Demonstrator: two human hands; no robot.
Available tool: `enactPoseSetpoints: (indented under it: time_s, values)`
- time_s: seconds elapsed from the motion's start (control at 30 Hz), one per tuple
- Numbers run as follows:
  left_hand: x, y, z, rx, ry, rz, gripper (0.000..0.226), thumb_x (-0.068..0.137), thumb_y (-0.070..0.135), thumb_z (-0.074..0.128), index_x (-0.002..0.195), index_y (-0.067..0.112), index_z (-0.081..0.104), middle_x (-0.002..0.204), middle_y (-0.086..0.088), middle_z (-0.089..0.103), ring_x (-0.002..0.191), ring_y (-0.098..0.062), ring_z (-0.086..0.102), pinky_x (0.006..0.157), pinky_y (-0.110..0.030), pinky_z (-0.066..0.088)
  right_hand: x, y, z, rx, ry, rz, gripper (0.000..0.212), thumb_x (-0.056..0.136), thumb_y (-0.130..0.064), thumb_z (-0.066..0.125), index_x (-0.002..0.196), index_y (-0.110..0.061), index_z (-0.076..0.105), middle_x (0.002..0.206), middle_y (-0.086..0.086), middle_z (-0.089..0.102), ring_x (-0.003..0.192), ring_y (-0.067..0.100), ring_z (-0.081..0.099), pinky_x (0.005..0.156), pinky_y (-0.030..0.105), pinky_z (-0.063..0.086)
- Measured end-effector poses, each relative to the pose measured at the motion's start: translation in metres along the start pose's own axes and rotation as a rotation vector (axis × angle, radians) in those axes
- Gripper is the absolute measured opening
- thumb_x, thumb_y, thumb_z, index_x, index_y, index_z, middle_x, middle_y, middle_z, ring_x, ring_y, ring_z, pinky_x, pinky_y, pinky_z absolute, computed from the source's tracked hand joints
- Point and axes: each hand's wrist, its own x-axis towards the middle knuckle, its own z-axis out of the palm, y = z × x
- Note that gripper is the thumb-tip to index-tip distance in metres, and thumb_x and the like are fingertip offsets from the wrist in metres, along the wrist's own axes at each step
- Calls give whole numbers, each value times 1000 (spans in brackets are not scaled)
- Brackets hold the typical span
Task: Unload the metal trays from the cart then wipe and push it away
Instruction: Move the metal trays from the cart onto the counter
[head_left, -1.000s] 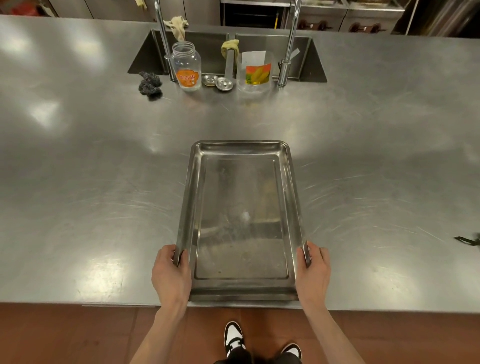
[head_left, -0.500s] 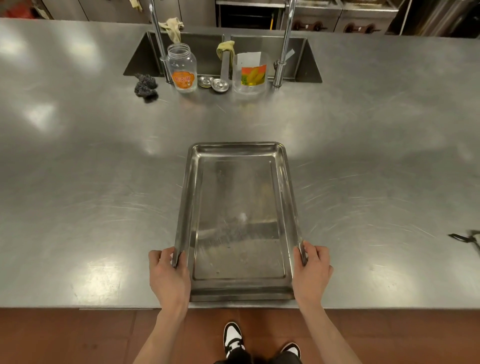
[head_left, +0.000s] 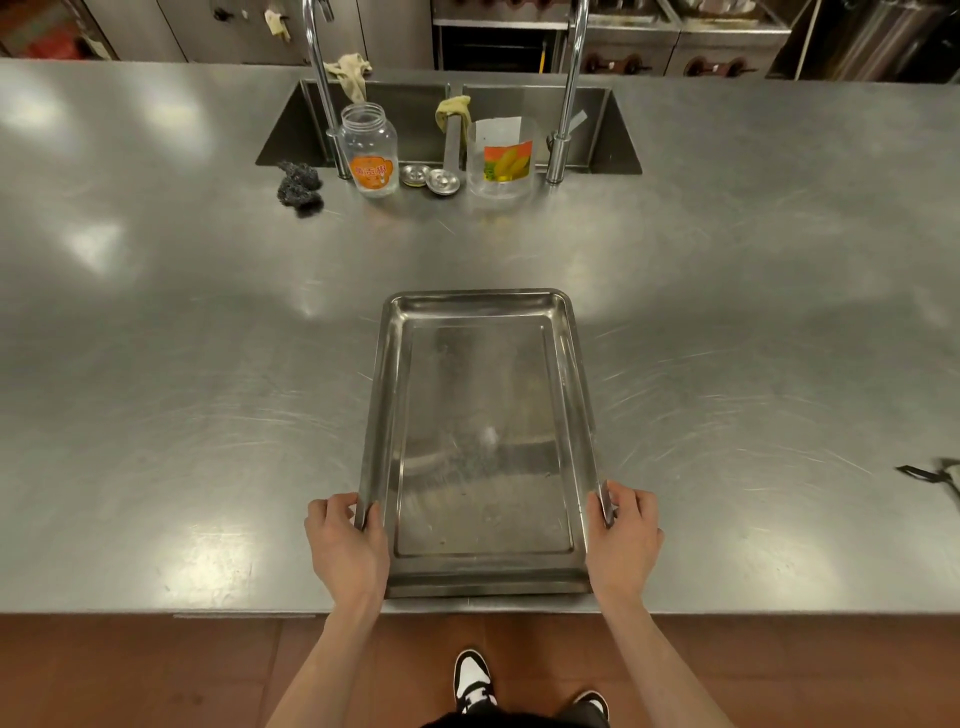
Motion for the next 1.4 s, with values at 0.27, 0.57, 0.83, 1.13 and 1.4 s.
enactPoseSetpoints:
  time_s: [0.27,0.57,0.83,1.13,1.4]
  values:
    - [11,19,-16,-220,-113,18,35,108,25,49,142,22,56,133,1,60,127,-19,49,100,-40,44,-1,-37,-32,286,-62,0,60,112,-46,28,149,-7,53,143,9,55,131,21,53,108,26,37]
    - [5,139,-62,-576,-220,268,55,114,49,20,161,30,40,161,23,43,148,9,35,119,-10,24,24,-112,-111,758,-142,-320,59,111,-42,17,158,-15,40,164,-5,41,154,5,33,123,18,23]
    - [-23,239,-57,-818,-405,507,61,109,52,21,160,25,41,164,6,46,155,-7,36,132,-40,20,56,-136,-204,963,-20,-477,91,102,-73,15,162,-7,28,167,5,38,158,18,29,128,30,18]
    - [-123,325,-25,-870,-624,683,62,107,56,20,158,27,40,165,6,45,156,-5,33,133,-45,18,68,-62,-307,916,246,-408,96,98,-78,14,163,-9,26,167,4,38,157,10,29,124,19,18]
    - [-234,379,11,-902,-832,816,68,108,57,20,163,20,35,166,6,44,157,-9,32,132,-49,18,44,23,-385,829,413,-298,89,100,-75,13,163,-15,29,166,0,39,156,6,29,121,14,19]
